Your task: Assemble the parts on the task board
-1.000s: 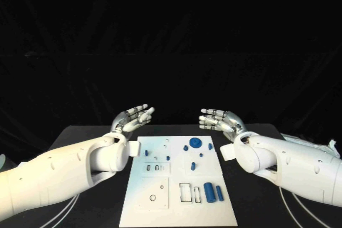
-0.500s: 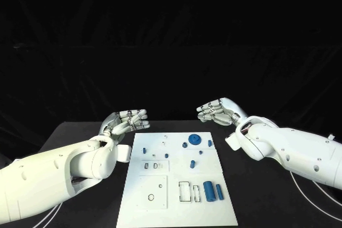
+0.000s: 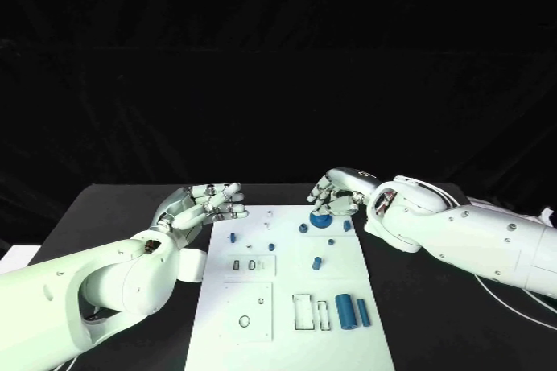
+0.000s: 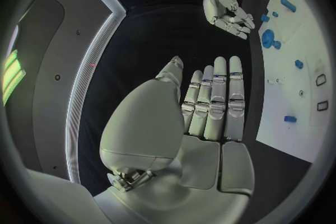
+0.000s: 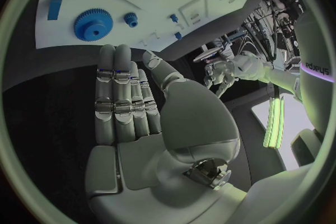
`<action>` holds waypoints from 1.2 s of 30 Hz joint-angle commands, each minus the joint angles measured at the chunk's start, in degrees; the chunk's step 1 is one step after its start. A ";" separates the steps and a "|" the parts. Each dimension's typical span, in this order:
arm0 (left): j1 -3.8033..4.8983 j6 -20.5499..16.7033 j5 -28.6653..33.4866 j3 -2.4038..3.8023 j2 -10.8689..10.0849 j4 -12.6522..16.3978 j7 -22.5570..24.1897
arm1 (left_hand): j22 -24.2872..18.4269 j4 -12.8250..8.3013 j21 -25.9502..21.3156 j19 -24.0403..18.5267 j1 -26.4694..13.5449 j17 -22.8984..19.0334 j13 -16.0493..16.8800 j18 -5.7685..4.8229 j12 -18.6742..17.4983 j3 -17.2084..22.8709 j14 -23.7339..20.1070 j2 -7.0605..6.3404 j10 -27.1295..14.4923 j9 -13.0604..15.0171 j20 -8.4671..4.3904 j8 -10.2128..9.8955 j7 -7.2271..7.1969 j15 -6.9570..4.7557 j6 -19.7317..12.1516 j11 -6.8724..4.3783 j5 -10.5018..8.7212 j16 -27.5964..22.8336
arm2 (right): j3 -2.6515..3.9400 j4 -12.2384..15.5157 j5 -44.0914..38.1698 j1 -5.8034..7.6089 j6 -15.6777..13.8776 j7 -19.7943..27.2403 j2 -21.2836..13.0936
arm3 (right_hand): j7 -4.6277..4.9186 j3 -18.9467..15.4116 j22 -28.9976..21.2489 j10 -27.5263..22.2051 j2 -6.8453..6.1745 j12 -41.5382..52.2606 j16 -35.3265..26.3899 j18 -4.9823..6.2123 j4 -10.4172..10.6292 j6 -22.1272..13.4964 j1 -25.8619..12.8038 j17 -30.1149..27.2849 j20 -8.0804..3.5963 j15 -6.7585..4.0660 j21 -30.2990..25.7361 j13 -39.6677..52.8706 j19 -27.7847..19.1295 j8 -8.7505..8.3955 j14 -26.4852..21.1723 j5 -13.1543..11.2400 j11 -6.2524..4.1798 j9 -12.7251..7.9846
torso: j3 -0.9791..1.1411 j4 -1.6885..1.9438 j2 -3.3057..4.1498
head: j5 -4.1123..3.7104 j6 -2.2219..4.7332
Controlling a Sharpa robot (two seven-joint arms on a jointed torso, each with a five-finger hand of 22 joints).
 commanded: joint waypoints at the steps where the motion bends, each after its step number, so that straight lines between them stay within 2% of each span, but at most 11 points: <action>1: 0.52 1.62 0.60 0.11 -0.49 1.67 -0.24 | -0.10 -0.28 -0.41 0.32 -0.33 0.10 -0.07 1.00 -0.38 -0.13 -0.21 0.46 -0.03 -0.09 0.14 -0.29 0.20 0.18 0.08 0.28 -0.37 -0.38 | 0.03 0.03 -10.91 0.13 4.78 -4.91 0.52 | -0.10 0.21 0.77 -0.35 -0.58 -0.20 1.86 0.64 0.46 0.17 0.06 1.57 -0.27 -0.07 1.40 0.04 0.48 -0.24 2.85 -0.26 -0.06 -0.03 | -0.05 0.76 1.95 | -0.47 0.32; 5: 1.10 1.66 0.65 0.14 -1.20 3.09 -0.38 | -0.16 -0.32 -0.53 0.32 -0.38 0.15 -0.08 1.00 -0.51 -0.18 -0.27 0.45 -0.07 -0.09 0.17 -0.39 0.23 0.22 0.07 0.32 -0.38 -0.51 | 0.04 0.06 -12.42 0.19 5.72 -5.32 0.95 | -0.08 0.33 1.43 -1.44 -1.03 -0.24 3.71 0.62 0.94 -0.21 -0.18 3.05 -0.29 -0.03 2.55 0.00 0.54 -0.32 2.83 -0.70 0.08 -0.09 | -0.09 1.03 2.82 | -0.62 0.67; 8: 1.40 1.68 0.66 0.15 -1.51 3.73 -0.48 | -0.21 -0.35 -0.60 0.32 -0.42 0.19 -0.08 0.99 -0.60 -0.23 -0.31 0.43 -0.10 -0.09 0.19 -0.47 0.27 0.25 0.05 0.35 -0.39 -0.60 | 0.04 0.08 -12.99 0.22 6.32 -5.23 1.31 | -0.09 0.62 2.12 -1.72 -1.26 -0.16 5.81 0.63 1.46 -0.36 -0.17 4.64 -0.32 -0.07 3.75 0.04 0.57 -0.27 2.81 -0.98 0.11 -0.06 | -0.09 1.11 3.28 | -0.71 0.77; 14: 1.64 1.67 0.67 0.16 -1.70 4.07 -0.63 | -0.30 -0.41 -0.76 0.34 -0.51 0.28 -0.09 0.99 -0.80 -0.34 -0.35 0.39 -0.18 -0.09 0.24 -0.64 0.36 0.30 -0.01 0.42 -0.39 -0.77 | 0.04 0.02 -13.56 0.23 7.40 -5.05 1.89 | -0.18 1.23 3.34 -2.13 -1.70 -0.17 9.39 0.62 2.31 -0.52 -0.03 7.27 -0.33 -0.12 5.88 0.04 0.58 -0.27 2.70 -1.26 0.12 -0.05 | -0.09 1.24 3.86 | -0.81 0.83; 19: 1.70 1.66 0.68 0.16 -1.78 4.04 -0.77 | -0.35 -0.44 -0.86 0.36 -0.56 0.34 -0.09 0.99 -0.92 -0.39 -0.35 0.39 -0.22 -0.10 0.26 -0.74 0.41 0.33 -0.06 0.47 -0.40 -0.87 | 0.04 0.26 -13.94 0.23 8.21 -4.89 1.95 | -0.26 1.86 4.43 -2.12 -1.98 -0.15 12.57 0.63 2.94 -0.45 0.15 9.40 -0.37 -0.15 7.77 0.04 0.69 -0.23 2.74 -1.16 0.07 -0.02 | -0.20 1.37 4.09 | -0.99 0.92; 23: 1.72 1.63 0.68 0.16 -1.90 3.98 -0.86 | -0.35 -0.44 -0.86 0.36 -0.56 0.34 -0.09 0.99 -0.92 -0.39 -0.35 0.39 -0.22 -0.10 0.26 -0.74 0.41 0.33 -0.06 0.47 -0.40 -0.87 | 0.04 0.44 -14.23 0.24 8.88 -4.84 1.97 | -0.31 2.49 5.45 -2.00 -2.24 -0.15 15.36 0.64 3.55 -0.23 0.18 11.20 -0.39 -0.20 9.49 0.04 0.69 -0.21 2.67 -1.15 0.02 0.01 | -0.20 1.33 4.28 | -0.91 1.04; 29: 1.75 1.64 0.68 0.16 -2.00 3.98 -1.02 | -0.41 -0.49 -0.96 0.39 -0.60 0.41 -0.10 1.00 -1.05 -0.45 -0.35 0.39 -0.27 -0.10 0.29 -0.87 0.47 0.36 -0.11 0.51 -0.39 -0.97 | 0.04 0.57 -14.46 0.24 9.42 -4.65 2.03 | -0.39 3.81 7.20 -1.73 -2.55 -0.14 19.81 0.70 4.53 0.18 0.32 13.97 -0.47 -0.23 12.40 0.05 0.59 -0.18 2.53 -1.19 -0.16 0.04 | -0.20 1.48 4.47 | -0.97 1.22; 33: 1.76 1.66 0.68 0.16 -2.03 3.97 -1.12 | -0.44 -0.53 -1.02 0.41 -0.62 0.46 -0.10 1.00 -1.14 -0.49 -0.35 0.39 -0.31 -0.10 0.31 -0.94 0.51 0.38 -0.14 0.55 -0.39 -1.03 | 0.04 0.71 -14.57 0.24 9.44 -4.49 2.09 | -0.41 4.78 8.54 -1.53 -2.93 -0.16 25.85 0.70 5.33 0.46 0.26 19.48 -0.50 -0.29 14.56 0.04 0.45 -0.21 2.59 -1.29 -0.25 0.04 | -0.27 1.59 4.54 | -1.09 1.28; 36: 1.77 1.61 0.68 0.16 -2.06 3.93 -1.18 | -0.44 -0.53 -1.02 0.41 -0.62 0.46 -0.10 1.00 -1.14 -0.49 -0.35 0.39 -0.31 -0.10 0.31 -0.94 0.51 0.38 -0.14 0.55 -0.39 -1.03 | 0.04 0.82 -14.60 0.24 9.15 -4.38 2.20 | -0.41 5.02 9.01 -1.66 -3.22 -0.18 27.62 0.67 5.77 0.46 0.06 21.11 -0.44 -0.29 15.27 0.03 0.16 -0.23 2.44 -1.38 -0.13 0.03 | -0.24 1.61 4.63 | -1.01 1.36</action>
